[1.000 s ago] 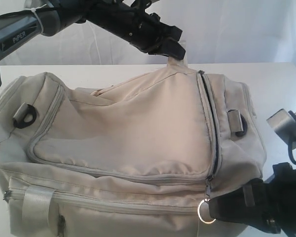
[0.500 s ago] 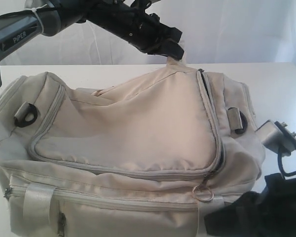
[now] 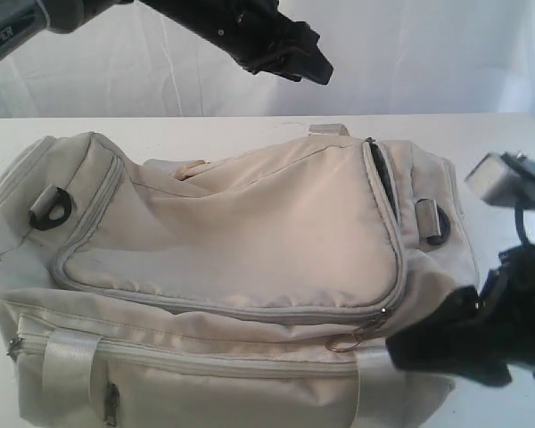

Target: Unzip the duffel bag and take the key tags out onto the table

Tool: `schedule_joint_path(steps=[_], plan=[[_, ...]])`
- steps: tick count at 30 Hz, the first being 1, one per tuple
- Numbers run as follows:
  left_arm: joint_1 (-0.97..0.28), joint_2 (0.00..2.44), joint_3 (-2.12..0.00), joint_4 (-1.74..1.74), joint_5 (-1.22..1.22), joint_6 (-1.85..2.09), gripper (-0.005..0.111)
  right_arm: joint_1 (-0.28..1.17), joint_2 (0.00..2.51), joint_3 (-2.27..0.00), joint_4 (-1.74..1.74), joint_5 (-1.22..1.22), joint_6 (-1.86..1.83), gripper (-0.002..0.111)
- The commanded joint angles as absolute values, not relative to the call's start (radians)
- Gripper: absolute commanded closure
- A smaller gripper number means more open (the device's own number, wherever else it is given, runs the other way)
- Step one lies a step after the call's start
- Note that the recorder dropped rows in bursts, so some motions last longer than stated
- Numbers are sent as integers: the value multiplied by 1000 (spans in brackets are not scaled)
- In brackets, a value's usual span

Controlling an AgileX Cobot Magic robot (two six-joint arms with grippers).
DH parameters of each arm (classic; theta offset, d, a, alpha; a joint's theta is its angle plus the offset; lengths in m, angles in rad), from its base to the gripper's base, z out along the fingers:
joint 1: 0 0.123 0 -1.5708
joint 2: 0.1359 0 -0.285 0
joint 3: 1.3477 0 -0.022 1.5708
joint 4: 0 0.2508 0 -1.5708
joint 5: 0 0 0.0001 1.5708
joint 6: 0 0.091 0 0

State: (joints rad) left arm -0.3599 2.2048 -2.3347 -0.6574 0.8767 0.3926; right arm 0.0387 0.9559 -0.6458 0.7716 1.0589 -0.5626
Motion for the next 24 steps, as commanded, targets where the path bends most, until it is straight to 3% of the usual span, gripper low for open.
schedule_joint_path(steps=[1, 4, 12, 24], plan=[[-351, 2138, -2340, -624, 1094, 373, 50, 39, 955, -733, 627, 942, -436, 59], [-351, 2122, -2340, -626, 1221, 376, 50, 39, 957, -746, 627, 842, -435, 59], [-351, 2052, -2221, -615, 1221, 407, 50, 39, 1015, -765, 627, 768, -435, 59], [-345, 1742, -1827, -633, 1221, 466, 50, 39, 1174, -886, 601, 806, -437, 59]])
